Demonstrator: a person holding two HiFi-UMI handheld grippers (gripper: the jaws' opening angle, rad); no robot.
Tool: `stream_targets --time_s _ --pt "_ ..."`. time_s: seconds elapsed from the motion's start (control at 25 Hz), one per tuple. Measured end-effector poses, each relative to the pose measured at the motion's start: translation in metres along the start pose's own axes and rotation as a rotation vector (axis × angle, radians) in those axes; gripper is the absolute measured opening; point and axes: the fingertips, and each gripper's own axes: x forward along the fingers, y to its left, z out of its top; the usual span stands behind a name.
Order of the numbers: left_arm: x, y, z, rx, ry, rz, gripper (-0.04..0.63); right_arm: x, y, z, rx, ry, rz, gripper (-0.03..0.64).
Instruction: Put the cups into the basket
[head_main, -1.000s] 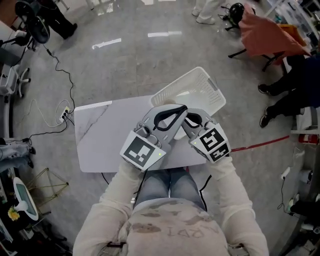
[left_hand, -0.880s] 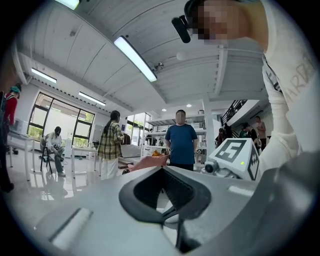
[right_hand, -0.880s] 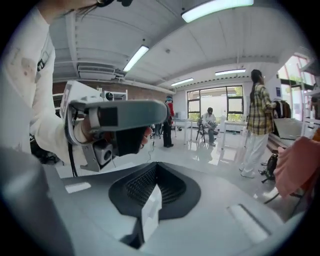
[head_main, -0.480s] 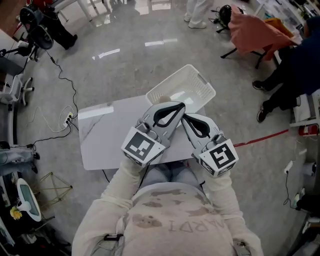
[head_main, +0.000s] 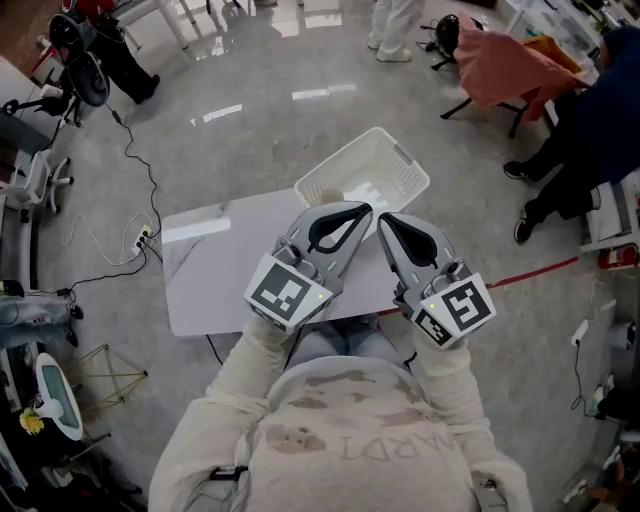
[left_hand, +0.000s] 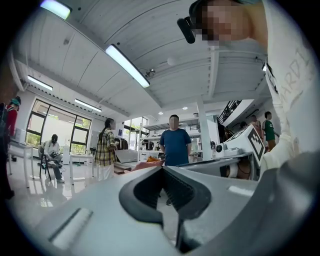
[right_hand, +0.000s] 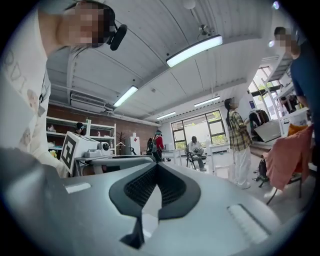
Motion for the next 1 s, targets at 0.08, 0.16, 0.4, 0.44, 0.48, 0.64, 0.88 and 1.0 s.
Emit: stream_targets --time_s 0.08,0.16,0.4,0.44,0.48,0.64,0.88,1.0 --pt "-0.002 -0.002 0.003 0.004 -0.002 0.003 0.002 -0.002 0.002 0.006 -0.001 -0.014 0.002 0.025" --pt "-0.006 -0.003 0.004 0.006 -0.004 0.008 0.002 -0.002 0.006 0.008 -0.007 -0.019 0.006 0.025" --pt "-0.018 -0.007 0.012 0.006 -0.023 0.020 0.002 -0.003 0.019 0.012 -0.021 -0.021 0.019 0.025" --pt "-0.020 -0.008 0.014 0.007 -0.026 0.021 0.002 -0.003 0.021 0.013 -0.024 -0.021 0.020 0.025" --pt "-0.022 -0.008 0.015 0.009 -0.028 0.023 0.002 -0.003 0.023 0.014 -0.027 -0.020 0.020 0.025" --pt "-0.027 -0.010 0.018 0.015 -0.033 0.021 0.002 -0.002 0.029 0.018 -0.035 -0.020 0.021 0.025" --pt "-0.036 -0.012 0.022 0.023 -0.051 0.014 0.002 -0.002 0.039 0.019 -0.056 -0.022 0.014 0.025" --pt "-0.043 -0.014 0.023 0.022 -0.058 0.013 0.002 -0.002 0.046 0.020 -0.061 -0.021 0.009 0.025"
